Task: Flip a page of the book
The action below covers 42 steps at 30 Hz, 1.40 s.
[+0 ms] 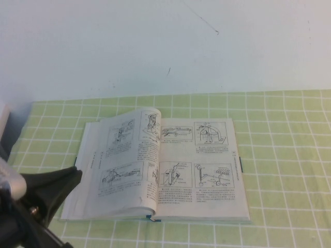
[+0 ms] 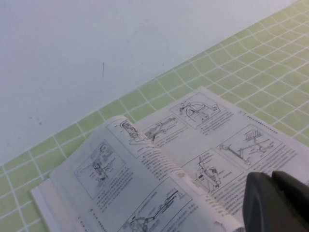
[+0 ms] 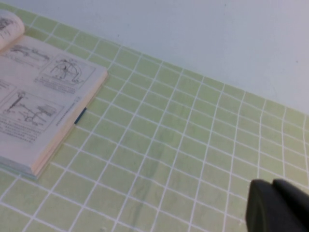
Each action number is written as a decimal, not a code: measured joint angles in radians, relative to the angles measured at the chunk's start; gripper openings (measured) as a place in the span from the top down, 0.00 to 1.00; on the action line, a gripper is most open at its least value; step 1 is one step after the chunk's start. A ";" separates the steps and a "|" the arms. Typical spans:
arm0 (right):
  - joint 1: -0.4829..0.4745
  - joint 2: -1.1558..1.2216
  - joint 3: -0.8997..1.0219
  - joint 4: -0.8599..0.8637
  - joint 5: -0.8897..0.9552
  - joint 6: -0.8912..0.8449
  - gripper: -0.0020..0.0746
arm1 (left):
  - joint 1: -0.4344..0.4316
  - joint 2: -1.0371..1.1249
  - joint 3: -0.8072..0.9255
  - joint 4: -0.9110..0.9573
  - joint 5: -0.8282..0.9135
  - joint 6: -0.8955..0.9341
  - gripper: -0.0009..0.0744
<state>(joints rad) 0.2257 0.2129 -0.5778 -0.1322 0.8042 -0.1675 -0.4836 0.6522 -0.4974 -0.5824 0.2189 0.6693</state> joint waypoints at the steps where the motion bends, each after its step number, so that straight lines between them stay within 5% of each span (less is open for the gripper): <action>1: 0.000 -0.013 0.028 0.000 -0.031 0.000 0.98 | 0.000 -0.015 0.024 0.000 -0.017 0.014 0.99; 8: 0.000 -0.026 0.120 0.011 -0.145 -0.002 0.98 | 0.000 -0.038 0.082 0.001 -0.058 0.046 0.99; 32: 0.000 -0.026 0.124 0.022 -0.034 -0.002 0.98 | 0.000 -0.038 0.082 0.001 -0.071 0.049 0.99; 42: 0.000 -0.026 0.124 0.022 -0.014 -0.002 0.98 | 0.043 -0.117 0.227 0.021 -0.399 0.103 0.99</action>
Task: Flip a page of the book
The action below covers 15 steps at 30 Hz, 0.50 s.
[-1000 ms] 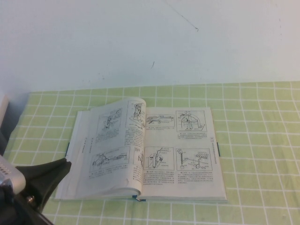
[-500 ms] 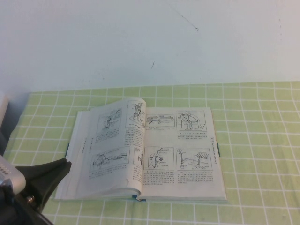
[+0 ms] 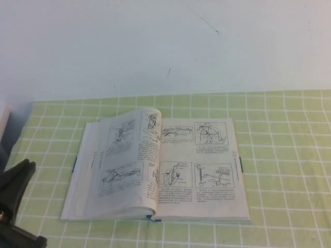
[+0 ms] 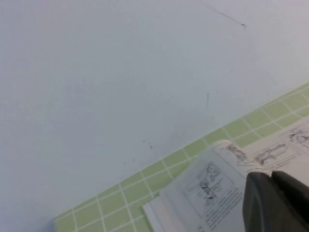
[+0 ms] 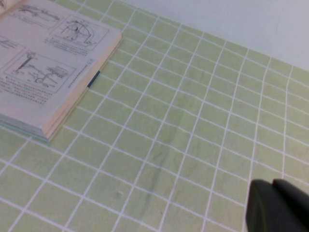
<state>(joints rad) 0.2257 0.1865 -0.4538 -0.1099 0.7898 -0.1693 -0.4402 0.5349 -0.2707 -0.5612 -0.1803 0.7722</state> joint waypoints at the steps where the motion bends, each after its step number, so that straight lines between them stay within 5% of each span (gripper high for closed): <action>1: 0.000 0.000 0.000 0.000 0.003 0.000 0.98 | 0.014 -0.020 0.019 0.002 -0.010 0.000 0.99; 8: 0.000 0.000 0.000 0.000 0.010 0.000 0.98 | 0.122 -0.168 0.145 0.055 0.002 -0.040 0.99; 15: 0.000 0.000 0.000 0.000 0.012 0.000 0.98 | 0.220 -0.349 0.285 0.297 0.061 -0.401 0.99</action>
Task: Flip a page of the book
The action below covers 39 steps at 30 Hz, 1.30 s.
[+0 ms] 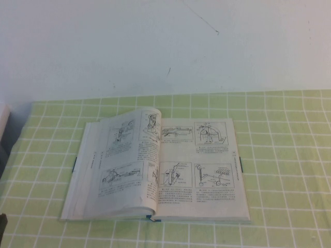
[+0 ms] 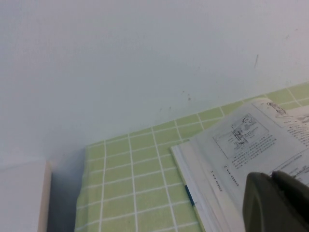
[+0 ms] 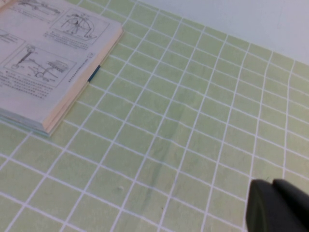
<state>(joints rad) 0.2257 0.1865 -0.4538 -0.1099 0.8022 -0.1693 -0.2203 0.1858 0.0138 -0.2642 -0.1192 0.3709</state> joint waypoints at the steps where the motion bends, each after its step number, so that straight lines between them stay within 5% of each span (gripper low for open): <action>1: 0.000 0.000 0.000 0.000 0.000 0.000 0.98 | 0.009 -0.016 0.007 0.013 0.018 -0.031 0.99; 12: 0.000 0.000 0.000 0.000 0.004 0.000 0.98 | 0.110 -0.194 0.009 0.089 0.413 -0.319 0.99; 39: 0.000 0.000 0.000 0.004 0.005 0.000 0.98 | 0.114 -0.197 0.005 0.149 0.441 -0.378 0.99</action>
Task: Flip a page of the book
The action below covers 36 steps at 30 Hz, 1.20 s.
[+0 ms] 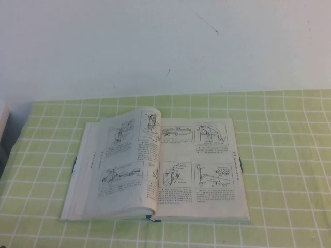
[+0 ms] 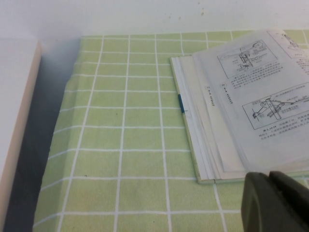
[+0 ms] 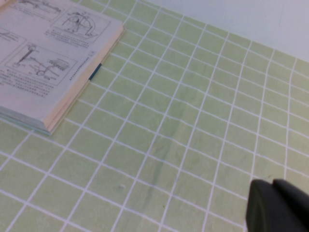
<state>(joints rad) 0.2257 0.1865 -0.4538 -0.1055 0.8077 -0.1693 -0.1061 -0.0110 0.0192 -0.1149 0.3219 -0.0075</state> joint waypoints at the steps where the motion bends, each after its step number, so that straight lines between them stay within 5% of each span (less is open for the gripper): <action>1: 0.000 0.000 0.000 0.000 0.000 0.000 0.98 | 0.000 0.000 0.000 0.000 0.000 0.007 0.99; 16: -0.013 -0.021 0.021 -0.027 -0.078 0.002 0.98 | 0.000 0.000 0.000 0.002 0.002 0.007 0.99; 28: -0.393 -0.181 0.345 0.010 -0.413 -0.004 0.98 | 0.000 0.000 0.000 0.002 0.003 0.007 0.99; 36: -0.468 -0.198 0.479 0.067 -0.507 0.051 0.98 | 0.000 0.000 0.000 0.003 0.003 0.007 0.99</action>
<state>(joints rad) -0.2425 -0.0114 0.0247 -0.0383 0.3002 -0.1179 -0.1061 -0.0110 0.0192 -0.1120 0.3249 0.0000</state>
